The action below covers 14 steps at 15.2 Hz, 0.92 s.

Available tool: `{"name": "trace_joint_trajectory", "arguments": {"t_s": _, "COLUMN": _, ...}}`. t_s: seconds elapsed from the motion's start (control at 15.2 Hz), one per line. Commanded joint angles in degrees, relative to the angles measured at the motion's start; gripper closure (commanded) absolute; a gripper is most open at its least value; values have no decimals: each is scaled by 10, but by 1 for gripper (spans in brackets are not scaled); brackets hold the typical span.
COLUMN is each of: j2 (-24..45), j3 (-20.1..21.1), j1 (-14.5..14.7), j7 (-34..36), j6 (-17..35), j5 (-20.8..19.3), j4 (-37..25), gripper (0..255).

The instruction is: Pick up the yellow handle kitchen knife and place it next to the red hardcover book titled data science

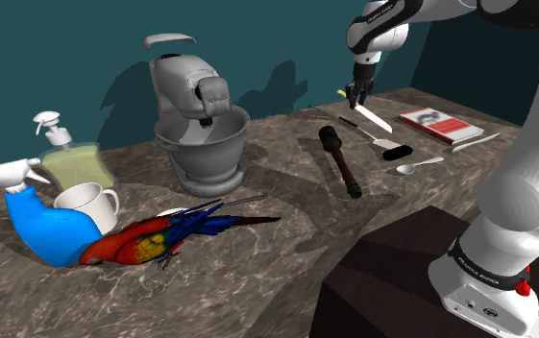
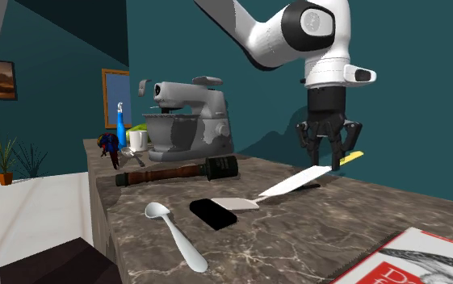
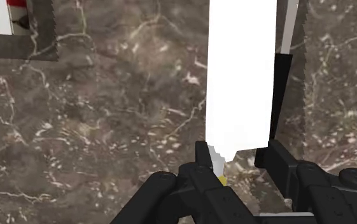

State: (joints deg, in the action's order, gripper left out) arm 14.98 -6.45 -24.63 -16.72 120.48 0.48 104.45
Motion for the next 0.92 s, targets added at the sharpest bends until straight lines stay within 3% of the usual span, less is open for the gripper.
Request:
{"name": "trace_joint_trajectory", "arguments": {"t_s": 0.0, "j2": 5, "j3": 0, "j1": 0, "j7": -1, "j6": 15, "j5": 1, "j4": 10, "gripper": 255}}
{"name": "trace_joint_trajectory", "arguments": {"t_s": 0.53, "j2": 31, "j3": 1, "j1": -1, "j7": -2, "j6": 66, "j5": 4, "j4": 35, "gripper": 255}}
{"name": "trace_joint_trajectory", "arguments": {"t_s": 0.86, "j2": 31, "j3": 1, "j1": -1, "j7": -2, "j6": 66, "j5": 4, "j4": 35, "gripper": 255}}
